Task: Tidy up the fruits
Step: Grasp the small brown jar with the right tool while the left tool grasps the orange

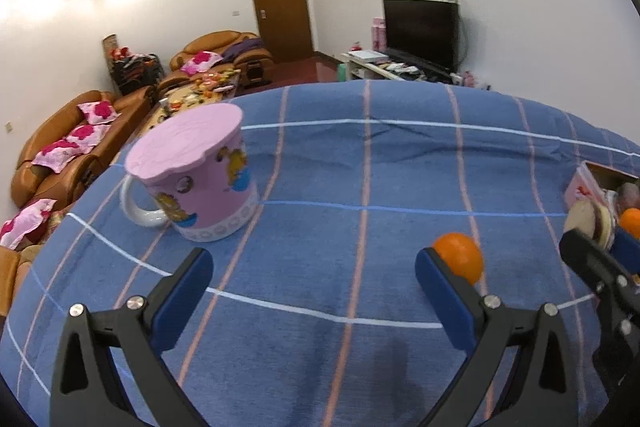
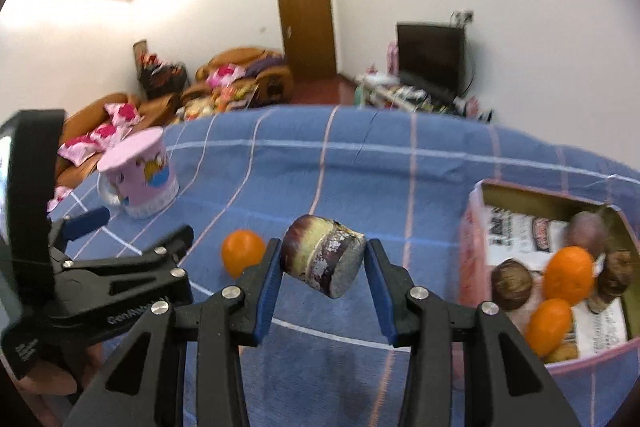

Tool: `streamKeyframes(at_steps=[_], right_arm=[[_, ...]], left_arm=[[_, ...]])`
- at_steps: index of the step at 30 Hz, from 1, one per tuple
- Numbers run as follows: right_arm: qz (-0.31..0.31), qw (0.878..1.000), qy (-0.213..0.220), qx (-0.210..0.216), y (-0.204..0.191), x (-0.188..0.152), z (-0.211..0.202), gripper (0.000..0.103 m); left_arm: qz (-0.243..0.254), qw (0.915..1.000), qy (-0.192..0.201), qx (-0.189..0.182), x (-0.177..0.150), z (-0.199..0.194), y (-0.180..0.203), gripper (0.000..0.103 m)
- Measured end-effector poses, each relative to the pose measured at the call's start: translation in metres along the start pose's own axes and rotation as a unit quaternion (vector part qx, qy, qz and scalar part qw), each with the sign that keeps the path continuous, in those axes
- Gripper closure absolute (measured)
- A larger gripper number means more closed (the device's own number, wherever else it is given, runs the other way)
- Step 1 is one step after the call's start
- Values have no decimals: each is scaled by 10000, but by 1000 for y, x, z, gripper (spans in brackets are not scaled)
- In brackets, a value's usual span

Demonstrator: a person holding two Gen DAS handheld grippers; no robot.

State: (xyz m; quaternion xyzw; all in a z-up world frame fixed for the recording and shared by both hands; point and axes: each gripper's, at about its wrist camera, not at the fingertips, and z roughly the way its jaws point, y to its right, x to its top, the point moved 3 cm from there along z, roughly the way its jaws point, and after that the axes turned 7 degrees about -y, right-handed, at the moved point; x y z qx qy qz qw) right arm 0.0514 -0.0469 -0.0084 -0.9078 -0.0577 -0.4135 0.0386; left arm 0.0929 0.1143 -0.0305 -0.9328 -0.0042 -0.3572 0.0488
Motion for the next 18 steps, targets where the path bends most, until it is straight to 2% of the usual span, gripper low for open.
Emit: streamKeyframes(at_steps=[4,6,7,8,11,13,15,18], right_arm=[[1,9995,256,-196,1,-2,-12,60],[46,9993,270,-238,3,-2,-13,60],[106,9993,272,-254,5,-2,-14,60],[164,9991,277,-264,9,-3,-15,60],[339,9988,250,-245,14,-3,-14,60],[420,9986,237,-225,16,-3,-12,59],[526,9981,215,-221,21,-3,-12,60],[651,9977,94,-133,26,-2,-7,59]], left_arm=[[182,9995,34,-269,0,-3,12,1],[224,9993,29,-288,0,-4,16,5],[203,9992,9,-358,1,-4,18,10],[142,9986,-43,-506,1,-3,21,14],[147,9962,-202,-830,2,-2,37,15],[315,9970,-238,-670,4,1,50,24],[350,9972,-405,-519,7,9,58,25],[210,9939,-863,-652,6,26,62,40]])
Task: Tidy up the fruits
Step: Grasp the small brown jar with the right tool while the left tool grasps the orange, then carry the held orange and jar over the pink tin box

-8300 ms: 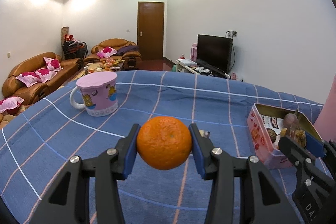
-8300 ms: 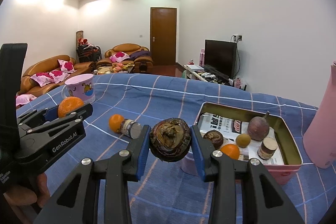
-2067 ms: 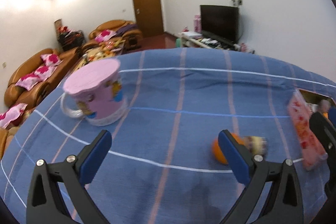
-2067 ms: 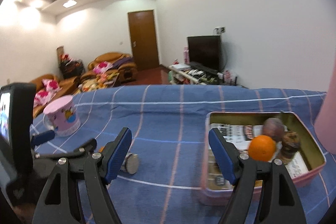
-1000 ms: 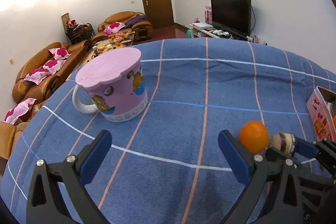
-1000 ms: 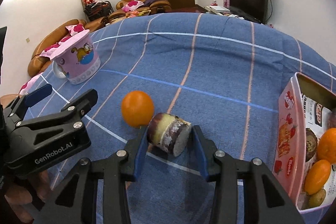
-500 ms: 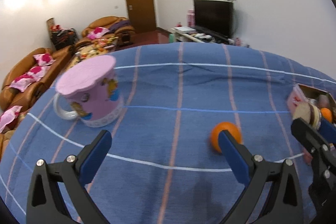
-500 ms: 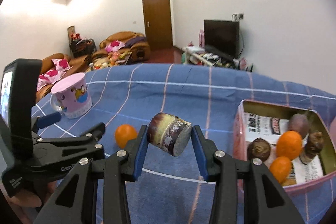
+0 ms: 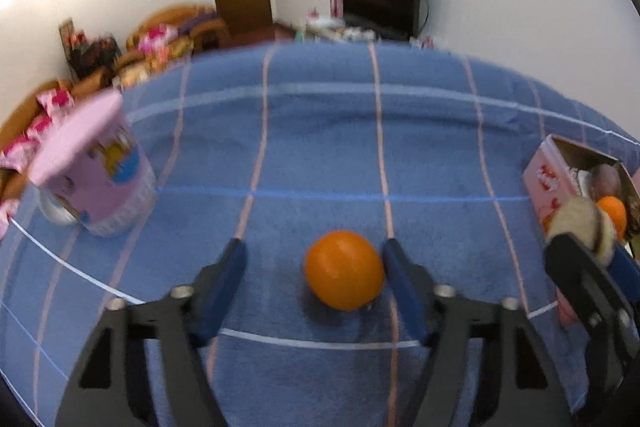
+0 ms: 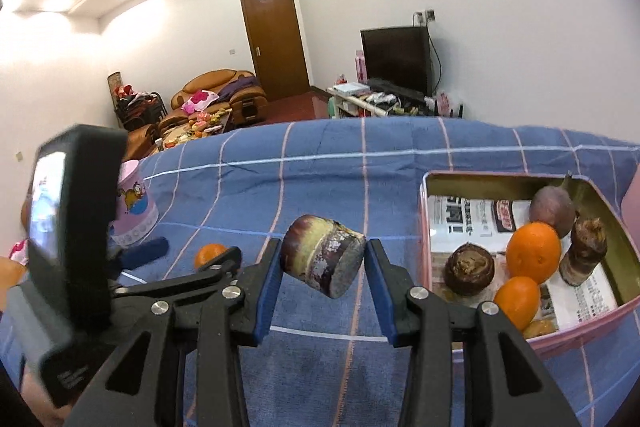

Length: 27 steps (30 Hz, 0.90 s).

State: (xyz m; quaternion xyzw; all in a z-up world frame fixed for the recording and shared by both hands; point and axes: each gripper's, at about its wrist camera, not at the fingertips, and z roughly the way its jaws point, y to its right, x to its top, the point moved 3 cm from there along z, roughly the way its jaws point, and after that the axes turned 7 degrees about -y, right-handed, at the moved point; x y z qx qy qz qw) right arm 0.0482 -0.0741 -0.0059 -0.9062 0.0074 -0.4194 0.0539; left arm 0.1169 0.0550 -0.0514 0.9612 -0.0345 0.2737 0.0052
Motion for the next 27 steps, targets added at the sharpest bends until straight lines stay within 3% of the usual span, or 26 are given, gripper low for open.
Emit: streamKeyframes(at_steps=[4,7,17,27], right_arm=[[45,9999,-89,30,1,1,4,60],[69,9999,-151,44,2,1,7,60],[-168,9998,35,-93,-10,2,3,60],[-425,9978,445,-259,-19,-7,-15,59]], left_arm=[[-37,10000,-31,-27,1,-1,1,49],[-46,9999,30,-125,-1,-5,2,64],[-488,9963,654,285,-10,-34,-19,64],[-557,9902,1137,592,-24,-54,-25,64]])
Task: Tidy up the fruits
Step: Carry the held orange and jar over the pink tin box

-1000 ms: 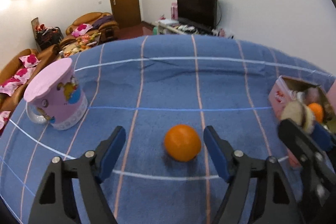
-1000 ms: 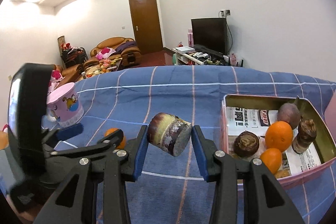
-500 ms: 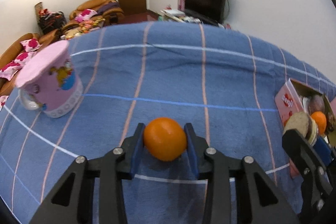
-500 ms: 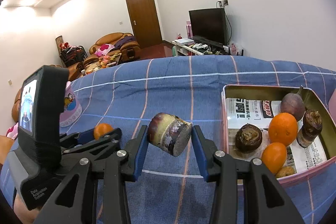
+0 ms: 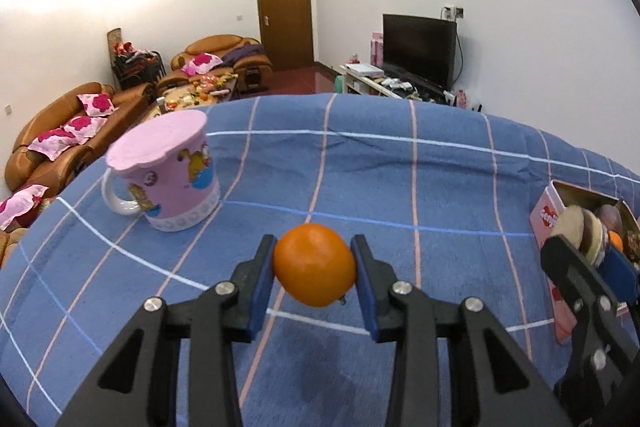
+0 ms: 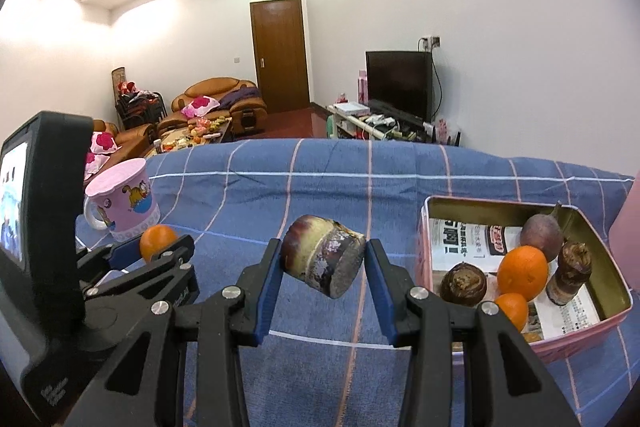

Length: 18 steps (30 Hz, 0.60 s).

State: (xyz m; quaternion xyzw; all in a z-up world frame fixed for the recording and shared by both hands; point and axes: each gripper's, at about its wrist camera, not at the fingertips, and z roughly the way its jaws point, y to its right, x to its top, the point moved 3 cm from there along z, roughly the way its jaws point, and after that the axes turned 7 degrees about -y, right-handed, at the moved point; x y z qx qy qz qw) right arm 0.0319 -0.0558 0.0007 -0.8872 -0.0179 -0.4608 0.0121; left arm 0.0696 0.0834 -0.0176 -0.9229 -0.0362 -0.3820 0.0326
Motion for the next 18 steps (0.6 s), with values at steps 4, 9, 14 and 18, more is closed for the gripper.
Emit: streamKeyframes(at_steps=[4,9,14,18], right_arm=[[-62,9999,60,-57,-2,-1,-6,59],[-99,9998,118,-96,-1,-4,-14,59],[-116,9997,151,-124,-2,-7,-18,59],[-177,9995,200,-140,-3,-8,-23,59]], left_arm=[[-53,9999,126,66,-4,-9,0,64],[-88,9997,235,75,-9,-16,0,64],[-178,9994,284,74,-14,-21,0,64],[-176,9993,325,37,-17,-25,2,64]])
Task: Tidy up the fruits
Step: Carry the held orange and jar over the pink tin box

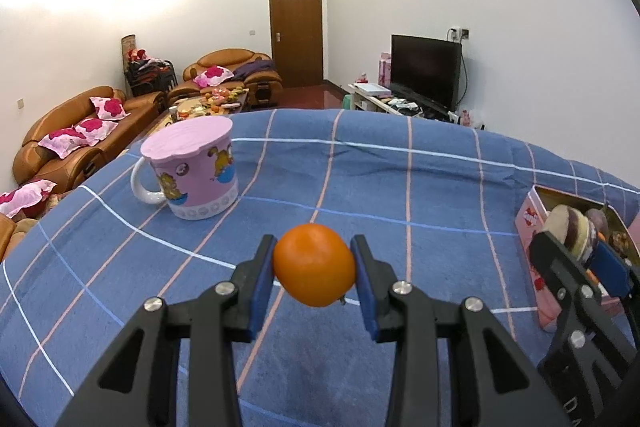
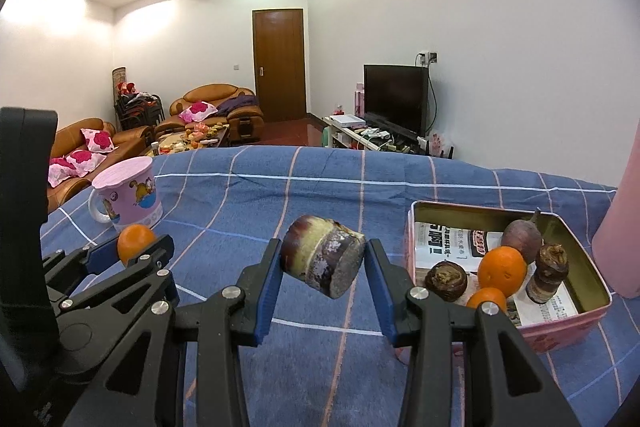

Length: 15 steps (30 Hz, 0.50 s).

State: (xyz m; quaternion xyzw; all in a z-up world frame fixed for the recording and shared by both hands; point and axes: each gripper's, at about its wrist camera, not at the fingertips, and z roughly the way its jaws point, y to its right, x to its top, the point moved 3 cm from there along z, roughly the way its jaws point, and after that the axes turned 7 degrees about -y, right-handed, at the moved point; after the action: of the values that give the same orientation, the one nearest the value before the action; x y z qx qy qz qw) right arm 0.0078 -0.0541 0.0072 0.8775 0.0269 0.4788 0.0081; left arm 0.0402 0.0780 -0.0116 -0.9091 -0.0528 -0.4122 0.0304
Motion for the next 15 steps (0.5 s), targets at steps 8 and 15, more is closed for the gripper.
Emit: streamKeyframes(at_steps=[8,15], right_arm=[[-37,10000,30,-14,-1,-2,-5,59],[-25,10000,45,-20,2,-3,-9,59]], left_arm=[[6,10000,45,-30,-6,-8,6,64],[-30,9999,85,-61,-9,-13,8,64]])
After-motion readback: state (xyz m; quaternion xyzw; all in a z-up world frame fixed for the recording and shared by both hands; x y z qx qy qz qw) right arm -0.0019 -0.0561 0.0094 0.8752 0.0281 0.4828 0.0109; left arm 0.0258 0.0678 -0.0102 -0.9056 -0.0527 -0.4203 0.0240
